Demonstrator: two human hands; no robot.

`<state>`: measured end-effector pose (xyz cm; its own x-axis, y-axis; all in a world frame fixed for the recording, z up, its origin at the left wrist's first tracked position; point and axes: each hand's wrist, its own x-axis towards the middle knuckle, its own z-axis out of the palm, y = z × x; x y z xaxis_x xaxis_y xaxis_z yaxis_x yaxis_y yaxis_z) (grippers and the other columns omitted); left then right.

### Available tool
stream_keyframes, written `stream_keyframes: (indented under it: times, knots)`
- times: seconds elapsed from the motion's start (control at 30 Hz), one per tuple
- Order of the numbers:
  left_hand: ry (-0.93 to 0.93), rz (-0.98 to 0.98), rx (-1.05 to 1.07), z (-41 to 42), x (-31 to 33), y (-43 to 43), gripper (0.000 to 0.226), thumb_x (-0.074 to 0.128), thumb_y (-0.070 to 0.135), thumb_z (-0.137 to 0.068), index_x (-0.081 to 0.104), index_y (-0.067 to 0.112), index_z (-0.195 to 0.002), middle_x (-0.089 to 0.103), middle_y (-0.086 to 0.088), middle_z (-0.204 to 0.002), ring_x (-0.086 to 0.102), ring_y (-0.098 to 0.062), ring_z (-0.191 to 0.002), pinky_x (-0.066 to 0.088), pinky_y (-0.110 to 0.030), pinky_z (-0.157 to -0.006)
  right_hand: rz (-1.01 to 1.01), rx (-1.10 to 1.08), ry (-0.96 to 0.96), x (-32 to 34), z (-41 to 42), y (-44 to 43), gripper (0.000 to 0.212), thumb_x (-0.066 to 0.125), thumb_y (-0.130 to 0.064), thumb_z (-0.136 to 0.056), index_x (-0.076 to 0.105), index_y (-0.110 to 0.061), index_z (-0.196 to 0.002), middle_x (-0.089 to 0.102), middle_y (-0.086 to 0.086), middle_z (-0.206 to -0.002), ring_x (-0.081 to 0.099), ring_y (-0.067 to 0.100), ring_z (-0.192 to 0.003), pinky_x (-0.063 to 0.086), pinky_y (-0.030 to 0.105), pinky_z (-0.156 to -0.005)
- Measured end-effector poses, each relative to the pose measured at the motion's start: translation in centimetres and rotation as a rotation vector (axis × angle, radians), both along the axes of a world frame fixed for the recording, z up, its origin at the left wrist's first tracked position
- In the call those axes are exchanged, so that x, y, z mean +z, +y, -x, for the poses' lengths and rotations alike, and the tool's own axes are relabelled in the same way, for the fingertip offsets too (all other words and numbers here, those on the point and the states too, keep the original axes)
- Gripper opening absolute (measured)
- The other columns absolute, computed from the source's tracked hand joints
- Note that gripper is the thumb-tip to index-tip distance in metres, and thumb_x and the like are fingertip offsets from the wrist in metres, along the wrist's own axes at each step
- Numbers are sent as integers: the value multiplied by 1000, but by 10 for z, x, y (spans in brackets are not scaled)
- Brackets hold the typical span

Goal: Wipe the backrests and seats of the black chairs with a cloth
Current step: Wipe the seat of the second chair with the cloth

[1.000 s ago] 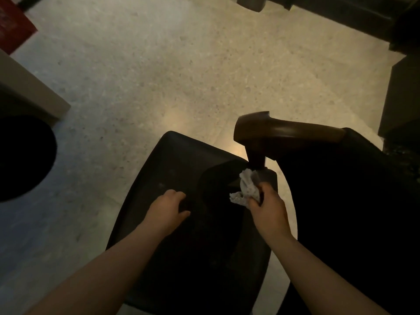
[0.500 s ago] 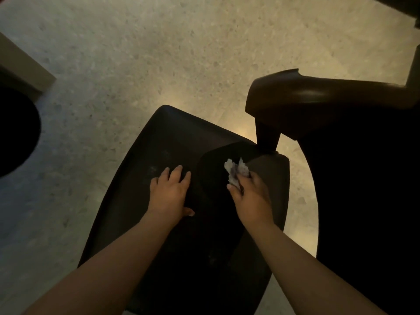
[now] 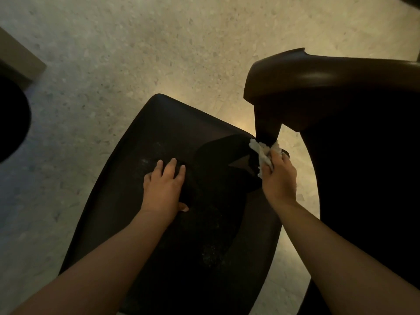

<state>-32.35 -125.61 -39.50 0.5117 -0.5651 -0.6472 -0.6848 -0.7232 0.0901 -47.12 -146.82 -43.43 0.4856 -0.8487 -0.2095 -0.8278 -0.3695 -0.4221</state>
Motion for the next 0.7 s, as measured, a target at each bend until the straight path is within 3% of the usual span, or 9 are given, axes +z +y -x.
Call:
stream_keyframes:
  times: [0.17,0.37,0.47,0.5,0.6,0.7]
  knots:
    - [-9,4,-7,1,-3,1,109,76,45,-77,3,27,-155,-6,-5,-163,-4,-33,-149,13,-53,-120,36,-7,-29,-2,-5,12,43,53,-16,-97,50,-15,-140,51,9,-140,43,32,-126,48,36,-93]
    - [19,-13,-2,0,0,-1,109,75,45,-78,1,26,-156,-9,-4,-163,-7,-33,-149,9,-53,-120,-196,171,-57,22,6,57,45,55,-16,-96,49,-25,-140,39,-4,-148,39,14,-134,29,18,-105]
    - [12,-23,-9,0,0,-1,109,74,47,-79,0,26,-156,-10,-5,-163,-8,-33,-149,9,-52,-120,-120,9,-152,26,-2,37,45,52,-16,-98,46,-23,-142,41,-7,-140,50,4,-114,36,5,-89]
    - [4,-25,-15,0,-1,-1,109,74,47,-79,-1,26,-156,-10,-5,-163,-8,-34,-149,10,-53,-120,-37,-35,-148,23,-6,25,47,52,-14,-98,43,-21,-144,42,-1,-140,51,9,-113,41,10,-85]
    - [-8,-23,-21,1,-2,0,108,73,48,-80,-1,26,-156,-10,-5,-163,-7,-34,-149,10,-53,-119,76,-69,-82,2,-13,-4,49,51,-10,-97,41,-9,-146,48,15,-136,50,30,-122,49,38,-97]
    - [-20,-20,-29,1,-4,0,108,72,49,-80,-2,26,-155,-10,-5,-163,-7,-34,-149,10,-53,-119,35,-46,-54,-6,-18,-4,44,50,-9,-97,47,-9,-141,51,17,-135,49,34,-124,50,47,-96]
